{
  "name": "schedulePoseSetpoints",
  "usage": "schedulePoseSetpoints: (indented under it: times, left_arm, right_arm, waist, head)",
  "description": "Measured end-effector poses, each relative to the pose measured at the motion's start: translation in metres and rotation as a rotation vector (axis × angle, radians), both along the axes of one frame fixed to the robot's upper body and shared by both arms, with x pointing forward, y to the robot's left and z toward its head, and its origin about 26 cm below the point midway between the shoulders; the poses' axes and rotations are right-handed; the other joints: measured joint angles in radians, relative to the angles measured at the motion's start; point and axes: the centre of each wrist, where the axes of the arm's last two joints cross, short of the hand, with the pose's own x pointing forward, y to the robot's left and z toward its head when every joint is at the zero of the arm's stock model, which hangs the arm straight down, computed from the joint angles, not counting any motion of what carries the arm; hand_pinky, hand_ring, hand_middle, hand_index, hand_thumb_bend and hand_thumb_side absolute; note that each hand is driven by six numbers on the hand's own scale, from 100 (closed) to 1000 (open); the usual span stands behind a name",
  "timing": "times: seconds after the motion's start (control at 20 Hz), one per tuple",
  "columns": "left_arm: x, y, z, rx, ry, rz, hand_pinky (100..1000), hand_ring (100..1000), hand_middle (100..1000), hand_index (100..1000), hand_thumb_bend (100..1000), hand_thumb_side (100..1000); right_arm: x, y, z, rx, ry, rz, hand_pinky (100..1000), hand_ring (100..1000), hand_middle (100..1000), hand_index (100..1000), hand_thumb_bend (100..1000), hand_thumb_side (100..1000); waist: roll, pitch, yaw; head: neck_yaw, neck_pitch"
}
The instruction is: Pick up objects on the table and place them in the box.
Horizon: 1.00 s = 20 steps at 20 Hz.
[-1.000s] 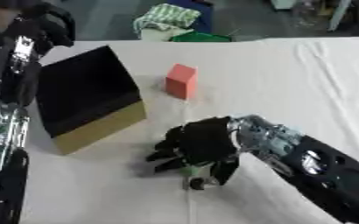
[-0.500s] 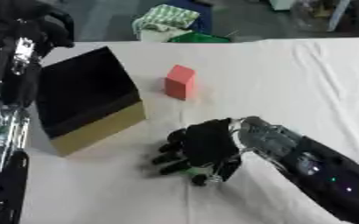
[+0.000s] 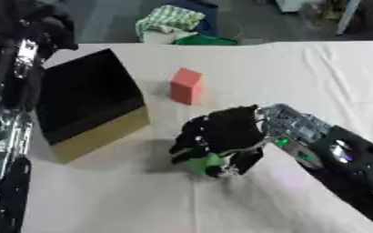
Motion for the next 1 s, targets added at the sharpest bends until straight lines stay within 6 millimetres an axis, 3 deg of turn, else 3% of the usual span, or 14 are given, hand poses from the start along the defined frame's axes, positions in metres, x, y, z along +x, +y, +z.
schedulePoseSetpoints:
  times: [0.4,0.5,0.8,1.0]
  left_arm:
    - [0.0,0.0,0.0,0.0,0.0,0.0,707,579,577,879,100,747]
    - [0.0,0.0,0.0,0.0,0.0,0.0,707,579,577,879,100,746]
    - [0.0,0.0,0.0,0.0,-0.001,0.0,707,579,577,879,100,745]
    - [0.0,0.0,0.0,0.0,-0.001,0.0,707,579,577,879,100,743]
  right_arm:
    - [-0.001,-0.002,0.015,0.067,0.098,-0.079,874,871,858,1000,100,296]
    - [-0.002,-0.002,0.015,0.071,0.118,-0.089,877,883,924,1000,100,307]
    - [-0.008,0.0,0.022,0.075,0.125,-0.091,863,919,1000,1000,111,403]
    - [-0.017,0.006,0.029,0.066,0.083,-0.069,851,923,1000,1000,188,447]
  waist:
    - [-0.001,-0.002,0.004]
    - [-0.001,-0.002,0.004]
    - [-0.006,-0.002,0.002]
    - [-0.006,-0.003,0.003]
  head:
    - [0.0,0.0]
    - [0.0,0.0]
    - [0.001,0.0]
    - [0.001,0.0]
